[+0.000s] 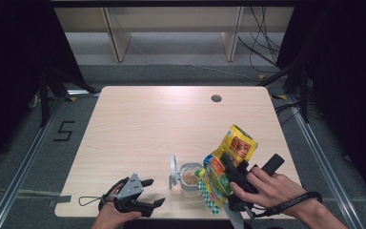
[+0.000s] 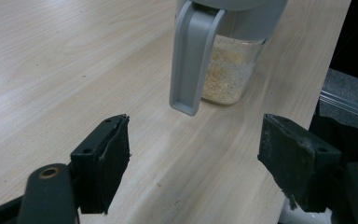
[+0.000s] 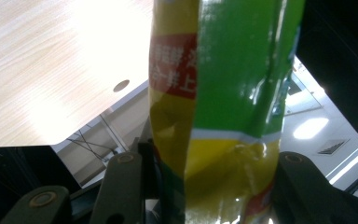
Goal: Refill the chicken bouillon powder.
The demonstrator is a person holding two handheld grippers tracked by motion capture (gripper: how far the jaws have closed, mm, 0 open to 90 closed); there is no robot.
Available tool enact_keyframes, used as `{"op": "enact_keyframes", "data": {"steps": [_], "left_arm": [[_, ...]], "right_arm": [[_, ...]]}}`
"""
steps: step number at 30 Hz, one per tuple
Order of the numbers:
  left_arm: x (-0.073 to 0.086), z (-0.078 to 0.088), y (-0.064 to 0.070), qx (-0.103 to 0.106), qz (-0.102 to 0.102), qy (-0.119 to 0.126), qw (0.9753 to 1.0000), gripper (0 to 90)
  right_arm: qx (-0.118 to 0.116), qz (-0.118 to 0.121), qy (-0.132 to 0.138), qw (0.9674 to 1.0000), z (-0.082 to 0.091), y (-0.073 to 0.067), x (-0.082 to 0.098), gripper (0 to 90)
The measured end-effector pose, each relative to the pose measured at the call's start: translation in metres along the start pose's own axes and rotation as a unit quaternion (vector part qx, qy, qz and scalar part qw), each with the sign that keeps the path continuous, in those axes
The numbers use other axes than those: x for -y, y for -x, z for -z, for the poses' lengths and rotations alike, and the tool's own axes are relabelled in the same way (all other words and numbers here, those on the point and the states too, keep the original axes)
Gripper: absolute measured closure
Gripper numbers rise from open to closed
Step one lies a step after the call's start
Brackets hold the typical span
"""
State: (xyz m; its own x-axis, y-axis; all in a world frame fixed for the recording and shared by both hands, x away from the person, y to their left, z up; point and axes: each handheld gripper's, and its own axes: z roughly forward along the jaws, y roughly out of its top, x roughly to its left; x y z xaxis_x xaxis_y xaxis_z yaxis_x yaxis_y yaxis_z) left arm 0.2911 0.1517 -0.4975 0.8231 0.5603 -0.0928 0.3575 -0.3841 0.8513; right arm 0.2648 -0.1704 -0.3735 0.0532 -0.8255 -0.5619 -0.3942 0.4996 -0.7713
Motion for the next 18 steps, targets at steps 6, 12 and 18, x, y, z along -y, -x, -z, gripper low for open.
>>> {"op": "enact_keyframes", "data": {"steps": [6,12,18], "left_arm": [[0.0,-0.0001,0.0,0.0,0.0,0.001,1.0,23.9],[-0.0002,-0.0004,-0.0021,-0.006,-0.013,-0.004,0.9999,22.6],[-0.0004,-0.0004,-0.003,-0.008,-0.015,-0.005,0.9998,21.7]], "right_arm": [[0.003,-0.005,0.0,1.0,0.0003,-0.0008,0.0,60.8],[0.0,-0.001,0.001,1.0,0.0001,-0.0005,0.0,60.9],[0.002,-0.003,0.002,1.0,0.0001,-0.0009,0.0002,61.0]]}}
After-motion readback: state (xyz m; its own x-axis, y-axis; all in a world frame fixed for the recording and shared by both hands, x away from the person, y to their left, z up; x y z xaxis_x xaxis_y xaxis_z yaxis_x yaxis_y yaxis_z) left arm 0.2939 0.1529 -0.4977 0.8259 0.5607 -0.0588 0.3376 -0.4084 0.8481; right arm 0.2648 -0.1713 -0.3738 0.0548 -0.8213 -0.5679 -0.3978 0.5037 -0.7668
